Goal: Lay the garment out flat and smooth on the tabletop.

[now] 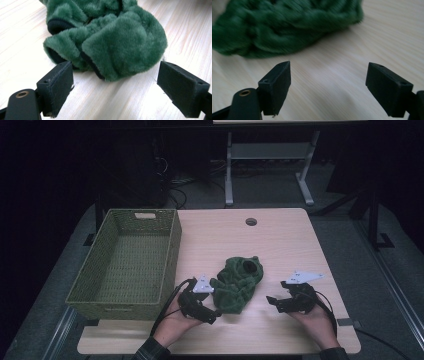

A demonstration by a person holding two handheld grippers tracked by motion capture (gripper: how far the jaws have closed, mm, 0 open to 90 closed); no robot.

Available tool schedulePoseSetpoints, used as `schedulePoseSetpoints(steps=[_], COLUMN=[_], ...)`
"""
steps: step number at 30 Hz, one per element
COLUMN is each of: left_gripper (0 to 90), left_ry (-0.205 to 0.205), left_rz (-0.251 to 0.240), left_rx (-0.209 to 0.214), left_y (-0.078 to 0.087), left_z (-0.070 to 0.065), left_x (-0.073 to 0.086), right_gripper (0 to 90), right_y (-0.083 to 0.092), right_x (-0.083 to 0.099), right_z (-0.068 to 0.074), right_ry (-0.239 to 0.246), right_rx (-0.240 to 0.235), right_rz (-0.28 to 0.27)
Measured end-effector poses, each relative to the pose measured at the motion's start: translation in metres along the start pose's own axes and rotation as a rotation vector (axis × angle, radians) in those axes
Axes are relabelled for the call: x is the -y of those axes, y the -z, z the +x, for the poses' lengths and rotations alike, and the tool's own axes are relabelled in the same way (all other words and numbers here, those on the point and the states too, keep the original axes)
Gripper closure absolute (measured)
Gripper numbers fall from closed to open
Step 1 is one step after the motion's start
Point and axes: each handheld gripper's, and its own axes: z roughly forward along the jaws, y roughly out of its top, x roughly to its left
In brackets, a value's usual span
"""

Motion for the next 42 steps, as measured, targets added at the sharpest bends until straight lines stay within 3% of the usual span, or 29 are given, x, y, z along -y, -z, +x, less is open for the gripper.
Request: schedulePoseSetpoints(steps=[2,10,15,16,20,24,27,28,33,34,39,42], left_gripper=[12.9,13.0,13.0,13.0,13.1,13.2,13.2,13.2,13.2,13.2,13.3,13.3], left_ry=[0.0,-0.006,-0.008,-0.001,-0.01,-0.008,-0.016,-0.019,-0.015,-0.013,-0.015,-0.023], left_rz=[0.003,0.012,0.023,0.029,0.039,0.034,0.04,0.041,0.045,0.04,0.044,0.047], left_rx=[-0.003,-0.01,-0.004,0.004,0.006,0.002,-0.002,-0.002,0.006,0.007,0.01,0.008], left_y=[0.001,0.008,0.01,0.01,0.01,0.01,0.01,0.01,0.009,0.008,0.007,0.007], left_z=[-0.002,-0.009,-0.012,-0.013,-0.013,-0.012,-0.013,-0.013,-0.014,-0.014,-0.015,-0.014], left_x=[0.002,0.014,0.021,0.022,0.025,0.025,0.025,0.025,0.025,0.025,0.025,0.025], right_gripper=[22.6,29.5,34.4,39.5,45.7,51.1,54.3,60.1,62.6,67.3,85.5,86.0], right_y=[-0.005,-0.019,-0.028,-0.032,-0.041,-0.06,-0.067,-0.073,-0.084,-0.087,-0.085,-0.08], right_x=[-0.012,-0.045,-0.058,-0.063,-0.071,-0.083,-0.087,-0.089,-0.088,-0.087,-0.084,-0.083], right_z=[0.01,0.041,0.053,0.058,0.064,0.075,0.08,0.082,0.082,0.083,0.085,0.082], right_ry=[0.021,0.103,0.126,0.133,0.14,0.171,0.181,0.2,0.187,0.195,0.222,0.224], right_rx=[-0.05,-0.147,-0.185,-0.202,-0.237,-0.27,-0.278,-0.274,-0.263,-0.263,-0.245,-0.239], right_rz=[-0.014,-0.033,-0.032,-0.039,-0.056,-0.027,-0.014,-0.011,0.026,0.044,0.067,0.056])
